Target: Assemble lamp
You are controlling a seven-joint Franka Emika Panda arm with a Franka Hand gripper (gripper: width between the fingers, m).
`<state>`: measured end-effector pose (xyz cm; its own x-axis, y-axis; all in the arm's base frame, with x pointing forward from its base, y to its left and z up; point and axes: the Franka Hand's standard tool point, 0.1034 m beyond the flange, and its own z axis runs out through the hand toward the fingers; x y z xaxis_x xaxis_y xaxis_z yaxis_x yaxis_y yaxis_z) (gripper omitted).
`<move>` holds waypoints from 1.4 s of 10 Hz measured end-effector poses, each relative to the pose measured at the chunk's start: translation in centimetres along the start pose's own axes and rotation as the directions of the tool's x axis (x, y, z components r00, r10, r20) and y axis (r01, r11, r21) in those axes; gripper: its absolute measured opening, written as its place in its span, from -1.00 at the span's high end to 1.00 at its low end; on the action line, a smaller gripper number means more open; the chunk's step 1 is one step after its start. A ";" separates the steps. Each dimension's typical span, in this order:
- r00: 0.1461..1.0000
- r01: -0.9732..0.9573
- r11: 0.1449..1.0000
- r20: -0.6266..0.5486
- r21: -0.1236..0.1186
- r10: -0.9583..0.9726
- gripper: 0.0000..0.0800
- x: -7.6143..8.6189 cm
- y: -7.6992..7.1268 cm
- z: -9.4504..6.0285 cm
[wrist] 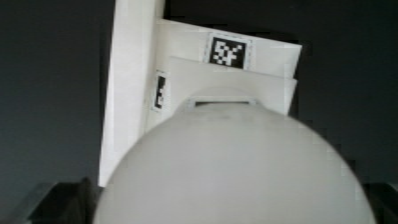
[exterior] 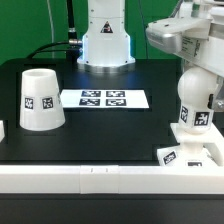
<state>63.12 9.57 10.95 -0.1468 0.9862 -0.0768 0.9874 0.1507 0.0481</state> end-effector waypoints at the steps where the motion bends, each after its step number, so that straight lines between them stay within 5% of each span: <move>1: 1.000 -0.006 1.000 0.000 0.000 0.006 -0.64 -0.1 0.0 0.0; 2: 1.000 -0.006 1.000 0.000 0.000 0.006 -0.44 -0.1 0.0 0.0; 6: 0.999 -0.050 0.999 0.000 0.003 0.050 -0.44 -0.2 0.0 0.0; 9: 0.958 -0.287 0.958 0.000 0.007 0.287 -0.44 -0.6 -0.1 0.1; 12: 0.825 -0.565 0.825 -0.001 0.022 0.565 -0.44 -0.5 -0.3 0.1; 14: 0.680 -0.732 0.678 0.011 0.060 0.733 -0.44 -0.3 -0.7 0.1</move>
Offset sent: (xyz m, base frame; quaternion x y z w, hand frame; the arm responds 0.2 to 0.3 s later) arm 0.0000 0.0000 0.0000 0.0000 0.0000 0.0000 1.0000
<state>62.50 9.16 10.81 0.6246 0.7804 -0.0275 0.7809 -0.6240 0.0296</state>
